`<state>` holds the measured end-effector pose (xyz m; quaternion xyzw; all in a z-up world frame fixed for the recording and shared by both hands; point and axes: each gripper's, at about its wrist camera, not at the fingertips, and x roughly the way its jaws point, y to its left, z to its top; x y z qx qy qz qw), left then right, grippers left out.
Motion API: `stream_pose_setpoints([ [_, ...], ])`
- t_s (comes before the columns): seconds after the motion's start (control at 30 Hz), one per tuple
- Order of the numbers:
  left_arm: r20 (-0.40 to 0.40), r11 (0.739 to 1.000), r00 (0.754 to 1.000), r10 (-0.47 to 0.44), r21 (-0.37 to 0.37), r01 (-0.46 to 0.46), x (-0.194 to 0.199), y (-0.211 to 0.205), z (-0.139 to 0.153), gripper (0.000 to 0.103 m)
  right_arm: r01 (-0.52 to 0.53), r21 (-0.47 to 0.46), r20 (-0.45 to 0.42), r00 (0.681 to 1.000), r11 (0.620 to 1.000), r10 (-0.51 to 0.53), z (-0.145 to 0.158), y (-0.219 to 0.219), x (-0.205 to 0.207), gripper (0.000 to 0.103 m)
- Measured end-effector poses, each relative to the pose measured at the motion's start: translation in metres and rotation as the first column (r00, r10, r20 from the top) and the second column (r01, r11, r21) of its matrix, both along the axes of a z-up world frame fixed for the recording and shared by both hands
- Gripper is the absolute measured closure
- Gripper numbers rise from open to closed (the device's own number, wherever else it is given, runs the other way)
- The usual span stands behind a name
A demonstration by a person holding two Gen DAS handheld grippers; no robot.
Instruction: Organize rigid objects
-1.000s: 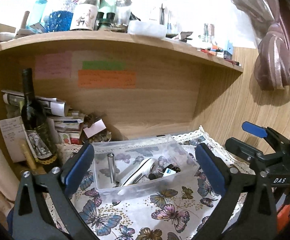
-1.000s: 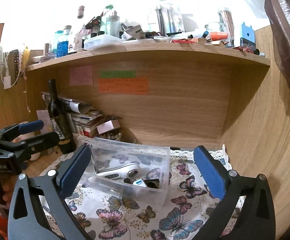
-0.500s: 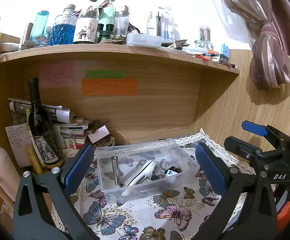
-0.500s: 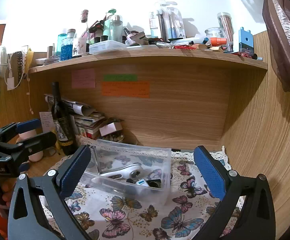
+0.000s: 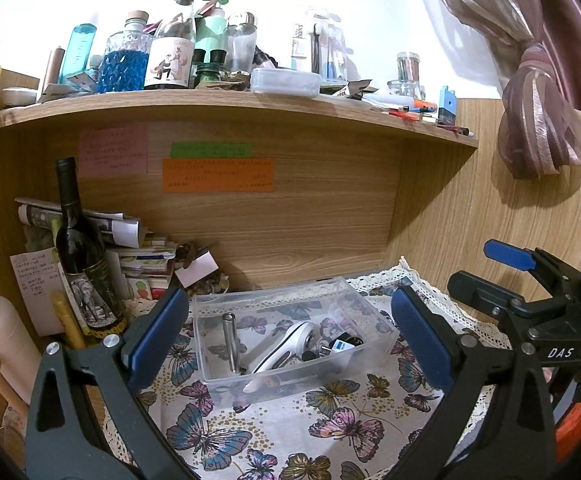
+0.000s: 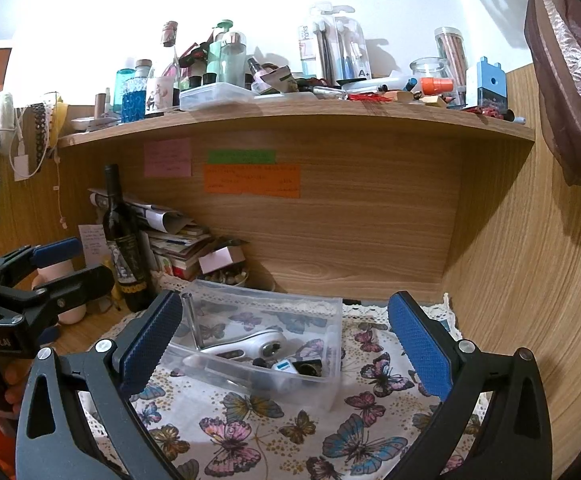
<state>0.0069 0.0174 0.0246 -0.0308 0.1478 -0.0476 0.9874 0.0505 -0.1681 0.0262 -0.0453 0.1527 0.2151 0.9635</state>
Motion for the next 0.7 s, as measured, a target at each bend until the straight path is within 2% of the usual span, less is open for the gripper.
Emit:
stream_pose_setpoints([
  [0.7,-0.003,1.000,1.000,-0.015,0.007,0.015,0.0029,-0.0002,-0.0004,0.000,-0.003,-0.008,-0.009,1.000,1.000,0.003,-0.0018,0.0050,0.0021,0.000],
])
